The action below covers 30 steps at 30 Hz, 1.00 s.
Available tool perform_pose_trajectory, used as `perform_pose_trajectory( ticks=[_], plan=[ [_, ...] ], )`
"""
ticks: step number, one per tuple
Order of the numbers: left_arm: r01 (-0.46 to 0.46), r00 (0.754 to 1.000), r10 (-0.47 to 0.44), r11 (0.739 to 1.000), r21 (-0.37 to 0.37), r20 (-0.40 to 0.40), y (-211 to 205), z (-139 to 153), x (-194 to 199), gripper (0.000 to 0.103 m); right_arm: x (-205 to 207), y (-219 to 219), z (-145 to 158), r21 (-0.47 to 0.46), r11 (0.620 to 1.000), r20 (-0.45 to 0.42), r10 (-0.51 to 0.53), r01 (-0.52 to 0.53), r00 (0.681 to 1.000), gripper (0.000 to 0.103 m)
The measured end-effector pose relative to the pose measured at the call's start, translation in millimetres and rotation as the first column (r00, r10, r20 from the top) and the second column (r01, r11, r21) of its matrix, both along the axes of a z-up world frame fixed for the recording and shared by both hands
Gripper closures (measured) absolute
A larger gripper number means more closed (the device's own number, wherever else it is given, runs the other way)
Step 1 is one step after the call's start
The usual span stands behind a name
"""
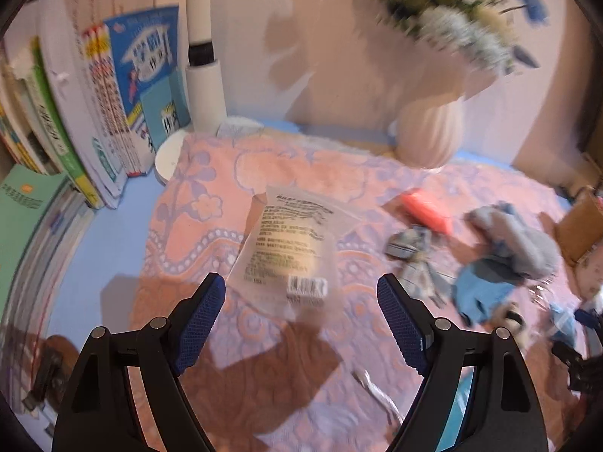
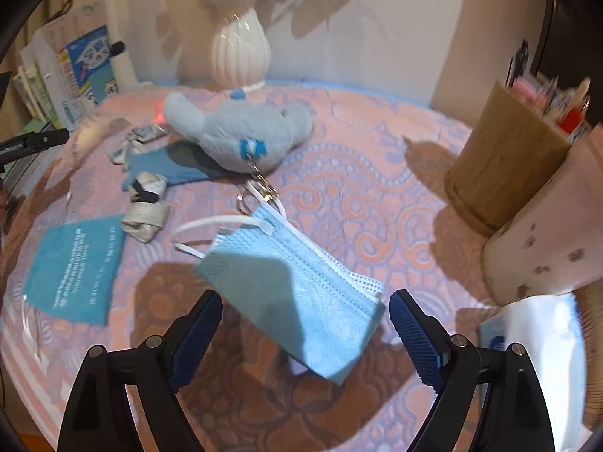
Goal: Organize soft objects
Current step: 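Grasp the clear printed bag with the left tool while the right tool grasps the blue mask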
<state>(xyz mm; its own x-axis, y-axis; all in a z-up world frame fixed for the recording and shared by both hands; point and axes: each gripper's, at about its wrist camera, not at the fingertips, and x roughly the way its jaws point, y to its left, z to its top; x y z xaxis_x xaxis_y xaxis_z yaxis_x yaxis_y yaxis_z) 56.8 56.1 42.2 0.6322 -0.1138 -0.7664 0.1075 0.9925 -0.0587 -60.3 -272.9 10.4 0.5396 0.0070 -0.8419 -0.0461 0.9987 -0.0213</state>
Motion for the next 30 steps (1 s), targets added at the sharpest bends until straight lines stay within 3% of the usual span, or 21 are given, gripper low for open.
perform_pose_trajectory(
  ticks=[4, 5, 6, 9, 11, 19, 23, 30],
  plan=[
    [-0.005, 1.0, 0.006, 1.0, 0.027, -0.025, -6.0, -15.2, 22.0, 0.026, 3.7, -9.0, -5.3, 0.022, 0.999, -0.01, -0.036, 0.036, 0.999, 0.014],
    [0.002, 1.0, -0.001, 1.0, 0.03, -0.031, -7.8, -18.2, 25.4, 0.038, 3.6, -11.1, -5.8, 0.03, 0.998, -0.01, -0.048, 0.048, 0.999, 0.017],
    [0.004, 0.999, -0.002, 0.999, 0.037, -0.04, -9.2, -21.0, 28.1, 0.044, 2.7, -12.3, -4.6, 0.029, 0.998, -0.002, -0.062, 0.062, 0.998, 0.031],
    [0.01, 0.999, -0.008, 0.998, 0.068, -0.036, -13.5, -23.9, 28.4, 0.067, -0.4, -16.3, 2.0, 0.061, 0.995, 0.02, -0.08, 0.079, 0.997, 0.059],
    [0.014, 1.0, -0.012, 0.997, 0.074, -0.017, -14.6, -19.9, 24.0, 0.07, -2.0, -19.3, 3.7, 0.107, 0.991, 0.022, -0.084, 0.081, 0.996, 0.069],
    [0.035, 0.994, -0.04, 0.998, 0.057, 0.102, -39.3, 29.4, -18.2, 0.071, -24.8, -26.1, 36.4, 0.16, 0.981, 0.106, -0.124, 0.106, 0.987, 0.071],
    [0.042, 0.985, -0.065, 0.988, 0.147, 0.158, -73.9, 48.2, -48.5, 0.071, -37.4, -27.6, 59.9, 0.157, 0.982, 0.15, -0.127, 0.103, 0.98, 0.071],
    [0.105, 0.967, -0.141, 0.979, 0.172, 0.213, -127.2, 75.6, -92.8, 0.071, -64.1, -43.2, 87.3, 0.161, 0.98, 0.208, -0.152, 0.119, 0.966, 0.071]
  ],
)
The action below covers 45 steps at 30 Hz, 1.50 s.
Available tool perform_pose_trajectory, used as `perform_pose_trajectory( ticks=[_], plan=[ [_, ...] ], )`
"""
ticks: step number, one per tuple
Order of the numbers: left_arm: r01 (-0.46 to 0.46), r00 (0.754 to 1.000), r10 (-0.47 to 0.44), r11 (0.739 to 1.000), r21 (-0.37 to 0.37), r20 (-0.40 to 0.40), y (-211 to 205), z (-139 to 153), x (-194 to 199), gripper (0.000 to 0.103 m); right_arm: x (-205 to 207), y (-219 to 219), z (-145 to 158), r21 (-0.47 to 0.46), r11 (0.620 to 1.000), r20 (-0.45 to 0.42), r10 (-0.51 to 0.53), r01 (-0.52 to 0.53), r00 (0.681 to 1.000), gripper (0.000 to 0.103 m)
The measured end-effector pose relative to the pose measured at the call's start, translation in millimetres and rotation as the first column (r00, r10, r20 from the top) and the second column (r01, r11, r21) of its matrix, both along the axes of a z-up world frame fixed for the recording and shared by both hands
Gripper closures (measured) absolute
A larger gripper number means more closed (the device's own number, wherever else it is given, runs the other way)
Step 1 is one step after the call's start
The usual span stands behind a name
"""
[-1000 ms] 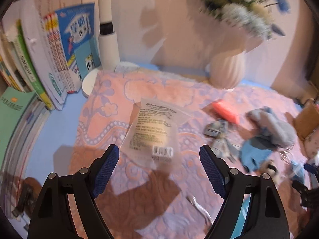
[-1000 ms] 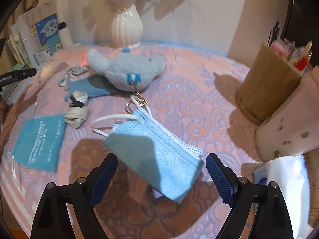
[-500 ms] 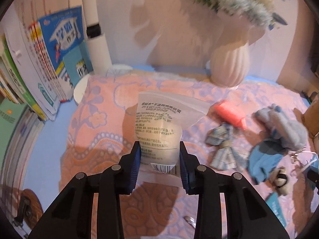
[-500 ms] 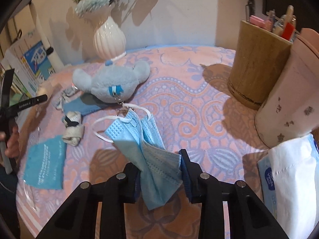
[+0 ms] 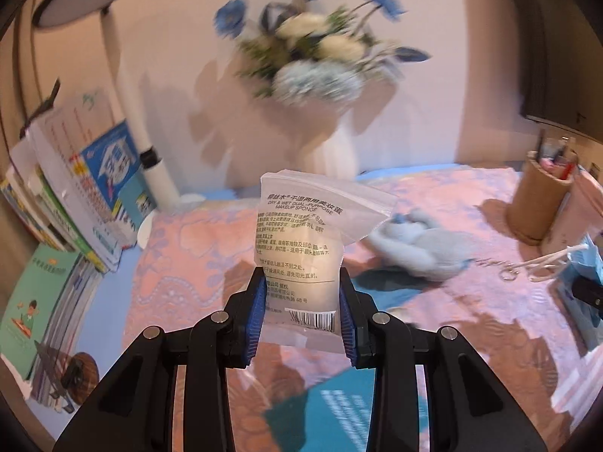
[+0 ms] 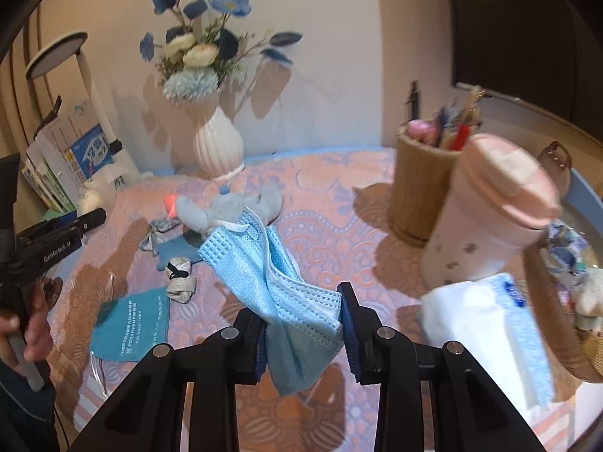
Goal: Organize soft objects
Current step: 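Grasp the clear printed bag with the left tool while the right tool grasps the blue mask, then carry the bag and mask to the glass bowl and open both tools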
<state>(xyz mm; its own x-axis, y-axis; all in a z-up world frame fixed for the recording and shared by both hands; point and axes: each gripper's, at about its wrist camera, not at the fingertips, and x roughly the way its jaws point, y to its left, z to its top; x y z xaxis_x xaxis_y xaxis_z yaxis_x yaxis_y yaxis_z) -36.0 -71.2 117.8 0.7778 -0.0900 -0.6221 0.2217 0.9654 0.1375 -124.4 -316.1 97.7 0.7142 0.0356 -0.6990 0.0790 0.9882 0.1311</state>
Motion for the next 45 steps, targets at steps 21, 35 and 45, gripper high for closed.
perform_pose_trajectory(
  ticks=[21, 35, 45],
  plan=[
    [0.277, 0.957, -0.273, 0.961, -0.029, 0.1, -126.3, 60.8, -63.0, 0.071, -95.5, -103.0, 63.5, 0.082, 0.979, 0.192, -0.199, 0.186, 0.961, 0.071],
    [0.667, 0.743, -0.669, 0.737, -0.113, 0.019, -300.7, 82.3, -86.4, 0.071, -135.5, -247.5, 73.6, 0.244, 0.844, 0.184, -0.524, 0.477, 0.832, 0.071],
    [0.736, 0.645, -0.754, 0.657, -0.166, -0.125, -396.0, 34.8, -82.3, 0.069, -118.1, -306.1, 39.0, 0.331, 0.763, 0.033, -0.598, 0.555, 0.801, 0.07]
  ],
)
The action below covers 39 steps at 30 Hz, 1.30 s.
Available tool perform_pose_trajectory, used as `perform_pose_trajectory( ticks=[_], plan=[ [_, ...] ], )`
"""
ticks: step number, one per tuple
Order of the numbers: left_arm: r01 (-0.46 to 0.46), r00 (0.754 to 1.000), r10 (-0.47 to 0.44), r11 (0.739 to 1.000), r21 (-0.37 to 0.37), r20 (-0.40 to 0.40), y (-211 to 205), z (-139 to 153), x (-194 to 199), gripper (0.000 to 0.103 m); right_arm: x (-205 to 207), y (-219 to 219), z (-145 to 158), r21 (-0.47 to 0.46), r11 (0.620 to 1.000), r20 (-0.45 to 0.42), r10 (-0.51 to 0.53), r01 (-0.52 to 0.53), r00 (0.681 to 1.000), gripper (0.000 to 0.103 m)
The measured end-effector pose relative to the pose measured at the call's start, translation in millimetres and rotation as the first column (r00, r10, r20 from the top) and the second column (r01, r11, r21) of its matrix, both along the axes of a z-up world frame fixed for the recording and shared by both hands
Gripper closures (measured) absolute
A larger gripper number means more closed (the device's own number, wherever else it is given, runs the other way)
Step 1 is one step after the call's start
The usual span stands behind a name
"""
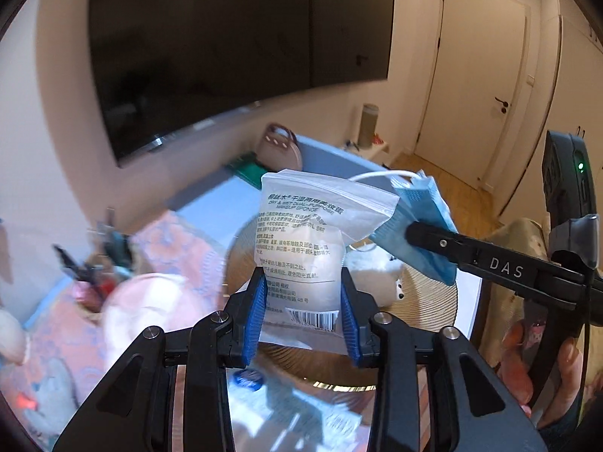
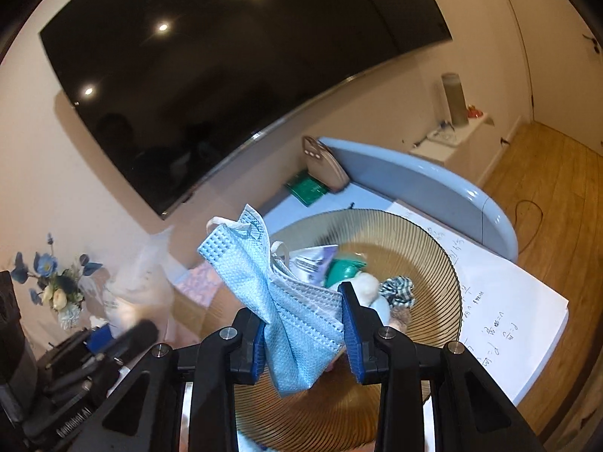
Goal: Organize soft objects
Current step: 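Carry the bag and mask to the glass bowl and open both tools, then move both open tools back over the tablecloth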
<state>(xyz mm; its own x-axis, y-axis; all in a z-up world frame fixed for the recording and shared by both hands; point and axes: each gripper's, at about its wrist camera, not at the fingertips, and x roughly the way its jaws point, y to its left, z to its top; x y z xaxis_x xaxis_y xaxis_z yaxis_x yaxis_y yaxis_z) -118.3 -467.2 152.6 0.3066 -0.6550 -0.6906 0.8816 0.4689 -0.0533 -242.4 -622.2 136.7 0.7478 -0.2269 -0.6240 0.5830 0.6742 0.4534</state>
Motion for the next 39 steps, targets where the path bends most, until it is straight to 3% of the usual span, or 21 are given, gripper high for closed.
perform_pose_trajectory(
  ticks=[3, 4, 6, 8, 9, 15, 20, 25, 28, 31, 35, 39],
  plan=[
    [0.003, 1.0, -0.003, 1.0, 0.013, -0.027, -14.6, -12.4, 5.0, 0.068, 6.1, -4.2, -3.6, 0.008, 1.0, -0.008, 0.006, -0.006, 1.0, 0.065],
    [0.0, 1.0, 0.001, 1.0, 0.016, -0.029, -17.4, -15.9, 6.0, 0.061, 8.2, -4.5, -3.7, 0.006, 1.0, -0.008, 0.007, -0.007, 1.0, 0.062],
    [0.006, 0.999, -0.005, 1.0, 0.024, -0.041, -23.7, -22.6, 8.2, 0.05, 10.9, -5.1, -5.0, 0.007, 1.0, 0.001, 0.003, -0.003, 1.0, 0.04],
    [0.016, 0.999, -0.015, 1.0, 0.024, -0.05, -25.9, -25.5, 7.8, 0.028, 10.3, -6.1, -6.2, 0.008, 1.0, 0.009, -0.007, 0.006, 1.0, 0.039],
    [0.028, 0.998, -0.028, 1.0, 0.009, -0.055, -23.8, -24.4, 6.6, 0.025, 9.9, -7.7, -7.0, 0.01, 1.0, 0.007, -0.008, 0.008, 1.0, 0.039],
    [0.06, 0.997, -0.062, 0.997, -0.04, -0.045, -2.9, -5.7, -1.4, 0.024, -3.5, -6.6, -6.2, -0.007, 1.0, -0.007, -0.016, 0.016, 1.0, 0.038],
    [0.036, 0.998, -0.039, 0.997, -0.073, -0.04, 28.8, 9.4, -0.4, 0.024, 3.8, 0.6, -8.4, 0.028, 0.997, -0.052, 0.076, -0.074, 0.996, 0.024],
    [-0.001, 0.998, -0.005, 0.996, -0.092, -0.061, 72.9, 20.6, 1.6, 0.024, -3.8, 14.5, -10.7, 0.048, 0.991, -0.096, 0.133, -0.129, 0.986, 0.022],
    [-0.031, 0.997, 0.022, 0.992, -0.118, -0.073, 104.1, 24.2, 2.1, 0.024, -8.2, 25.6, -20.5, 0.038, 0.989, -0.208, 0.145, -0.14, 0.967, 0.012],
    [-0.077, 0.995, 0.068, 0.989, -0.13, -0.076, 136.7, 25.0, 4.6, 0.024, -11.9, 37.5, -25.9, -0.027, 0.992, -0.324, 0.107, -0.122, 0.94, 0.012],
    [-0.143, 0.988, 0.131, 0.979, -0.148, -0.084, 177.6, 23.7, 8.9, 0.024, -29.8, 52.6, -7.7, -0.026, 0.99, -0.22, 0.13, -0.139, 0.967, 0.012],
    [-0.24, 0.97, 0.231, 0.951, -0.193, -0.071, 243.6, 30.6, 14.6, 0.024, -30.8, 83.4, 17.8, -0.092, 0.98, -0.168, 0.16, -0.177, 0.973, 0.012]
  ],
)
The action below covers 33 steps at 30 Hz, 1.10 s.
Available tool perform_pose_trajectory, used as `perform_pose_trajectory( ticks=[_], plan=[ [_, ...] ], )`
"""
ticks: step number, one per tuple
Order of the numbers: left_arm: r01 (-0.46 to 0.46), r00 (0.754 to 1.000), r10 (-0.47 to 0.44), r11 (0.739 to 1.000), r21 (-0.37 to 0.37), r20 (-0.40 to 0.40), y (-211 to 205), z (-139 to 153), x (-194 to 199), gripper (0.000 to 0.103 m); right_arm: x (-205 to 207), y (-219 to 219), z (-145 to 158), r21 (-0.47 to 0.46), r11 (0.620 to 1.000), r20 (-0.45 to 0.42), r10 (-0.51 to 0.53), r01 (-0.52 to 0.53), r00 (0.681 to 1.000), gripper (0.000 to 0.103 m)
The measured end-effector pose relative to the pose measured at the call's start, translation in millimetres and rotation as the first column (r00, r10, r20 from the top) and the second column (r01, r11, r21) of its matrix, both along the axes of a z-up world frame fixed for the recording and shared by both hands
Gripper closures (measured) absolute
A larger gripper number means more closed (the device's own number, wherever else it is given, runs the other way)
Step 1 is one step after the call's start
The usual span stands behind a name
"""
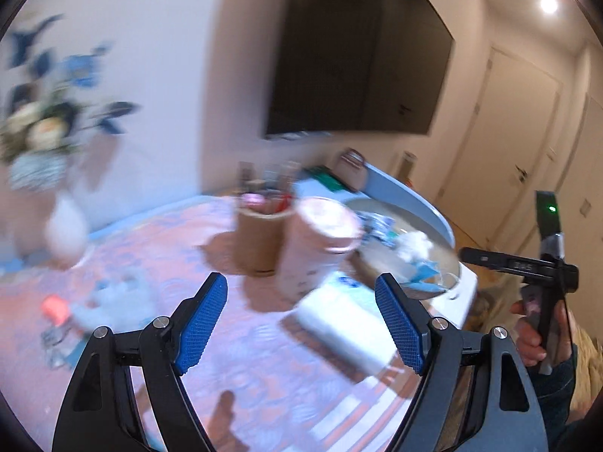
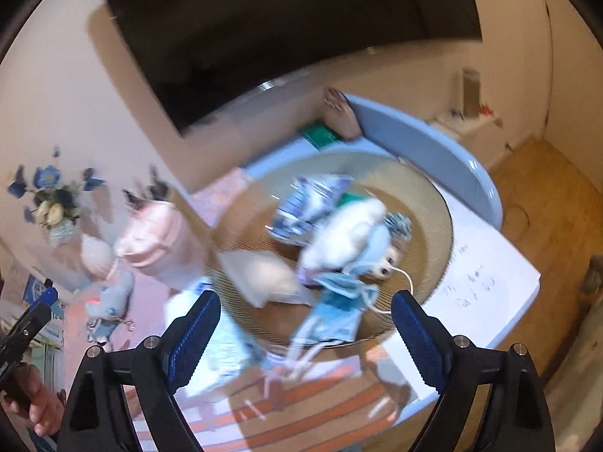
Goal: Organize soft objects
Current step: 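Move both open tools back over the tablecloth, then grasp the red pouch with the left tool while the right tool grasps the grey elephant plush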
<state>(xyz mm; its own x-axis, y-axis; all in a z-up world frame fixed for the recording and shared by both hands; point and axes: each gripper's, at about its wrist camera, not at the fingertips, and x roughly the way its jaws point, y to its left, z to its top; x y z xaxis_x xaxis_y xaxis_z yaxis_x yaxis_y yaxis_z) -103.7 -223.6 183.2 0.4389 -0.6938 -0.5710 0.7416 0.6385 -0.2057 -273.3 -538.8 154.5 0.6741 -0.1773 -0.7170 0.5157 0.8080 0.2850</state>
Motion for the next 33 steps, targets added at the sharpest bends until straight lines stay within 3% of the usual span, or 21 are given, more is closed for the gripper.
perform_pose_trajectory(
  ticks=[3, 8, 11, 15, 21, 33],
  plan=[
    [-0.103, 0.995, 0.104, 0.994, -0.038, 0.006, 56.9, 6.8, 6.3, 0.024, 10.9, 32.5, 14.3, -0.035, 0.996, 0.05, 0.078, -0.076, 0.996, 0.012],
    [-0.279, 0.96, 0.28, 0.957, -0.08, 0.0, 143.6, 12.9, 19.3, 0.024, 39.9, 101.0, 24.1, -0.078, 0.968, 0.114, 0.247, -0.239, 0.962, 0.012],
    [-0.369, 0.929, 0.369, 0.927, -0.073, -0.014, 186.4, 1.4, 28.7, 0.024, 62.8, 142.9, 17.2, -0.087, 0.939, 0.128, 0.341, -0.332, 0.931, 0.012],
    [-0.443, 0.894, 0.439, 0.896, -0.032, -0.088, 216.8, -27.6, 46.2, 0.024, 99.8, 193.1, -12.2, -0.043, 0.891, 0.121, 0.454, -0.452, 0.883, 0.012],
    [-0.483, 0.867, 0.482, 0.875, 0.022, -0.126, 239.8, -62.6, 58.7, 0.024, 142.3, 235.2, -57.2, 0.025, 0.849, 0.045, 0.527, -0.528, 0.849, 0.012],
    [-0.488, 0.829, 0.5, 0.866, 0.113, -0.251, 239.8, -119.9, 92.8, 0.024, 174.3, 250.4, -101.4, 0.054, 0.845, -0.086, 0.534, -0.532, 0.841, 0.012]
  ],
)
